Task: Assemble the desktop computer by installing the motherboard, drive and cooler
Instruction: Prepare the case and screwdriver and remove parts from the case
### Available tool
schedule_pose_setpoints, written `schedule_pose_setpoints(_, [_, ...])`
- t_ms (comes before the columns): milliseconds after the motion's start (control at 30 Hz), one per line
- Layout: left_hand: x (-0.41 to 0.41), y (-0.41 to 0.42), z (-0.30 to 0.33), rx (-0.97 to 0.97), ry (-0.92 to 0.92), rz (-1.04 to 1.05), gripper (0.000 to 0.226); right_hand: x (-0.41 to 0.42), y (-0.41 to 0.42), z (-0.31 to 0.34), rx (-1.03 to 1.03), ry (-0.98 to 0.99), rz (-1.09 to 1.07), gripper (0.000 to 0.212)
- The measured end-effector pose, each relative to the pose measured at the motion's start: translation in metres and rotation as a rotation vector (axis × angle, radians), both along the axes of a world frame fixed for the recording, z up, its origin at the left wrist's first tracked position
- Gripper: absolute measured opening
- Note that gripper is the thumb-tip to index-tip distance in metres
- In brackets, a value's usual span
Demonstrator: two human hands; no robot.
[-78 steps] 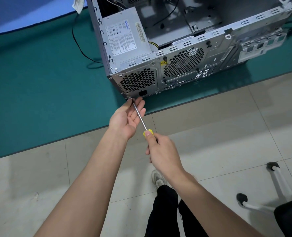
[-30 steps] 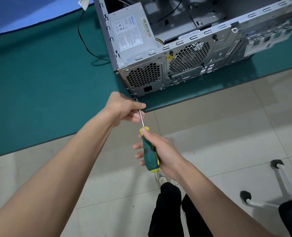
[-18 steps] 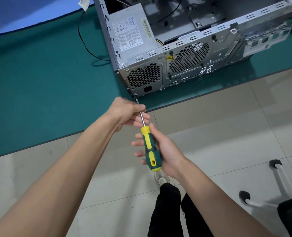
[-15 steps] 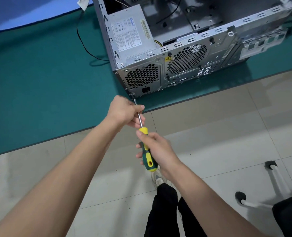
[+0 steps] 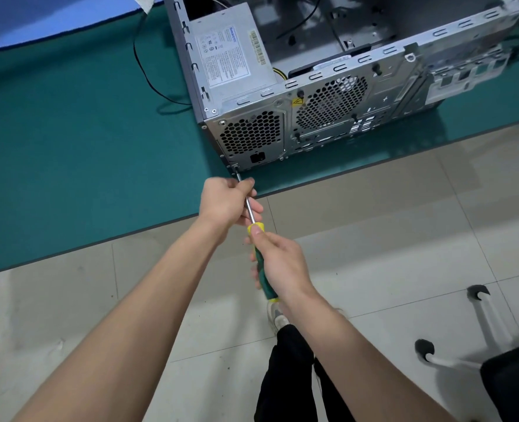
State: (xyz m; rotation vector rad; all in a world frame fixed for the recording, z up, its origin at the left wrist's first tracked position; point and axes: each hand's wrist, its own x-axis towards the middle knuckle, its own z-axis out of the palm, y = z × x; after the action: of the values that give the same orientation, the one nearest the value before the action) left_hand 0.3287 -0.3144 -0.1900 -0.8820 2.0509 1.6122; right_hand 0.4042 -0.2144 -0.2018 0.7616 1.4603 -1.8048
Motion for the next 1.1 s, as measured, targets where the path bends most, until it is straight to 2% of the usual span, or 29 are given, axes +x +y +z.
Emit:
schedule_pose_setpoints(67, [0.003,0.003,0.001,0.081,-0.029,0.018,0.030,-0.002,0.001,0.005,-0.486,-0.265,-0.147,0.035])
schedule_pose_setpoints(100, [0.005,0.004,0.001,0.099,-0.050,0.015,0.031,-0.003,0.004,0.006,-0.613,-0.322,-0.163,0.036])
schedule_pose_setpoints(133, [0.006,0.005,0.001,0.107,-0.062,0.012,0.033,-0.003,0.007,0.006,-0.629,-0.316,-0.141,0.037])
schedule_pose_setpoints(167, [0.005,0.006,0.001,0.118,-0.062,0.016,0.034,-0.003,0.009,0.003,-0.567,-0.275,-0.099,0.038])
schedule_pose_setpoints(267, [0.001,0.007,0.001,0.156,-0.057,0.044,0.033,-0.001,0.002,-0.002,-0.112,-0.035,0.075,0.033])
schedule_pose_setpoints(300, [0.000,0.006,0.001,0.160,-0.057,0.047,0.033,0.000,0.000,-0.003,-0.015,0.012,0.081,0.031])
schedule_pose_setpoints(333, [0.000,0.006,0.000,0.162,-0.055,0.047,0.033,0.001,-0.001,-0.004,-0.009,0.008,0.055,0.032])
schedule_pose_setpoints(367, [0.001,0.006,0.000,0.162,-0.053,0.045,0.033,0.001,0.000,-0.004,-0.115,-0.056,0.004,0.033])
schedule_pose_setpoints(433, [0.001,0.007,0.000,0.160,-0.051,0.032,0.034,-0.003,0.005,0.000,-0.456,-0.247,-0.080,0.036])
schedule_pose_setpoints(467, [0.001,0.007,0.000,0.159,-0.055,0.026,0.034,-0.004,0.009,0.000,-0.528,-0.285,-0.072,0.038])
schedule_pose_setpoints(533, [-0.001,0.007,0.001,0.160,-0.069,0.022,0.034,-0.006,0.012,-0.001,-0.428,-0.221,0.003,0.040])
schedule_pose_setpoints(633, [-0.003,0.008,0.001,0.168,-0.077,0.032,0.035,-0.004,0.004,0.000,-0.011,-0.005,0.162,0.040])
schedule_pose_setpoints(667, [-0.002,0.008,0.001,0.175,-0.072,0.043,0.035,-0.002,0.001,0.000,0.046,0.020,0.164,0.040])
schedule_pose_setpoints(767, [-0.001,0.011,0.001,0.207,-0.047,0.083,0.036,-0.008,0.003,0.007,-0.031,-0.059,0.123,0.043])
schedule_pose_setpoints(933, [-0.001,0.019,0.001,0.207,-0.021,0.143,0.037,-0.025,0.027,0.024,-0.125,-0.140,0.247,0.047])
schedule_pose_setpoints(1000, [0.000,0.024,0.001,0.159,-0.019,0.184,0.041,-0.035,0.035,0.034,-0.043,-0.122,0.326,0.047])
schedule_pose_setpoints(1100, [0.005,0.034,0.006,0.154,0.022,0.319,0.042,-0.057,0.049,0.058,0.198,0.002,0.499,0.045])
